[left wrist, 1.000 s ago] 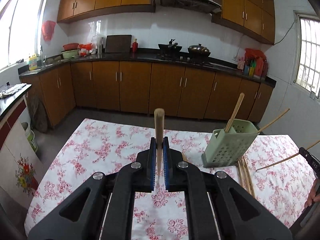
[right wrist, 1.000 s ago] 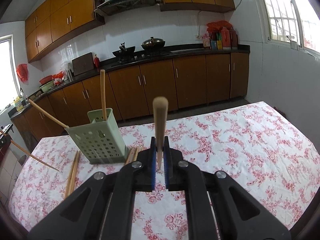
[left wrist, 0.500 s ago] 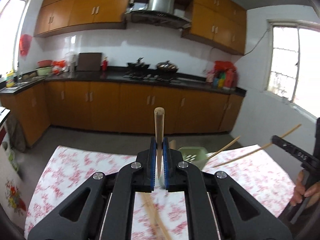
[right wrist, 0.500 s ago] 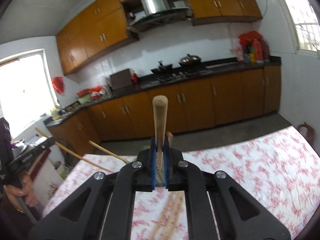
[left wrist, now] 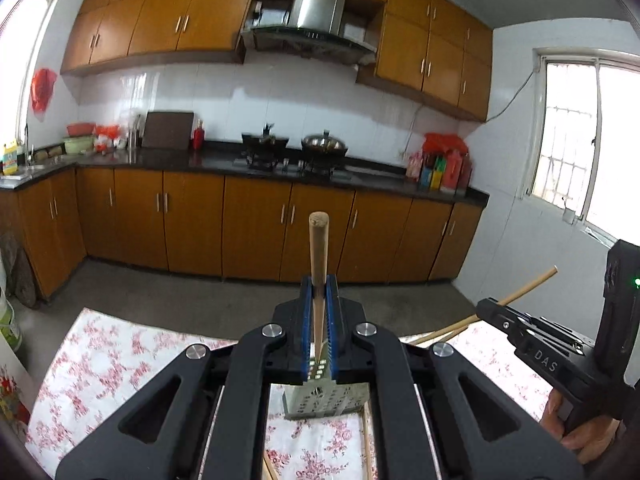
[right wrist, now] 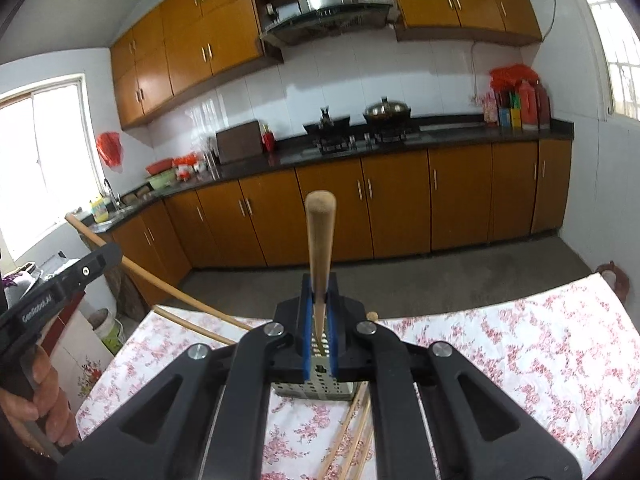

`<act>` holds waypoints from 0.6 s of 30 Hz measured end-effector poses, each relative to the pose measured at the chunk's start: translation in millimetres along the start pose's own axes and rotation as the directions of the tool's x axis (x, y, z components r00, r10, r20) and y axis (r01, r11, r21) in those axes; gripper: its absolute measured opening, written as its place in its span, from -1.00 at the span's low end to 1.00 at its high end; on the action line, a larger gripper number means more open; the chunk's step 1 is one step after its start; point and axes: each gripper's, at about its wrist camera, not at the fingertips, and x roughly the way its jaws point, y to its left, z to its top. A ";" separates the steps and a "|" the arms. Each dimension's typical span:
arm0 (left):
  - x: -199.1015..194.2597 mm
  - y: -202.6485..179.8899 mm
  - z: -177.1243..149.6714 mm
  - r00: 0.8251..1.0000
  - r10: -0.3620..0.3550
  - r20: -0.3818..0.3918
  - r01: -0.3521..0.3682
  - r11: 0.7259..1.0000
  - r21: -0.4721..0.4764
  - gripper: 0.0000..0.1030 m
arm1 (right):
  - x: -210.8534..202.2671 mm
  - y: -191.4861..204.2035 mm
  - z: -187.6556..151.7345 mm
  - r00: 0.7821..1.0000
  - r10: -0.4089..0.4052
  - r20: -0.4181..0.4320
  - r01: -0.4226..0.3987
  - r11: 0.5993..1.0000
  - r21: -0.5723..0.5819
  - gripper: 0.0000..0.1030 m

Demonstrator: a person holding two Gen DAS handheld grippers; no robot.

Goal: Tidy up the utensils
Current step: 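Insert the left gripper's chopstick into the green holder while the right gripper inserts its chopstick, then open the left gripper to drop its chopstick while the right gripper opens too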

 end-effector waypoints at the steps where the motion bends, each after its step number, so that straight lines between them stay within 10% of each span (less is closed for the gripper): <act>1: 2.2 1.5 -1.6 1.000 0.001 -0.010 -0.001 1.000 -0.003 -0.87 | 5.2 -0.4 -1.5 1.000 -0.001 -0.011 0.001 1.000 0.001 -0.85; 18: 6.4 14.0 -13.3 0.999 0.017 -0.048 -0.017 1.000 -0.015 -0.83 | 6.6 -6.2 -15.1 0.998 -0.059 -0.002 0.059 0.998 0.014 -0.58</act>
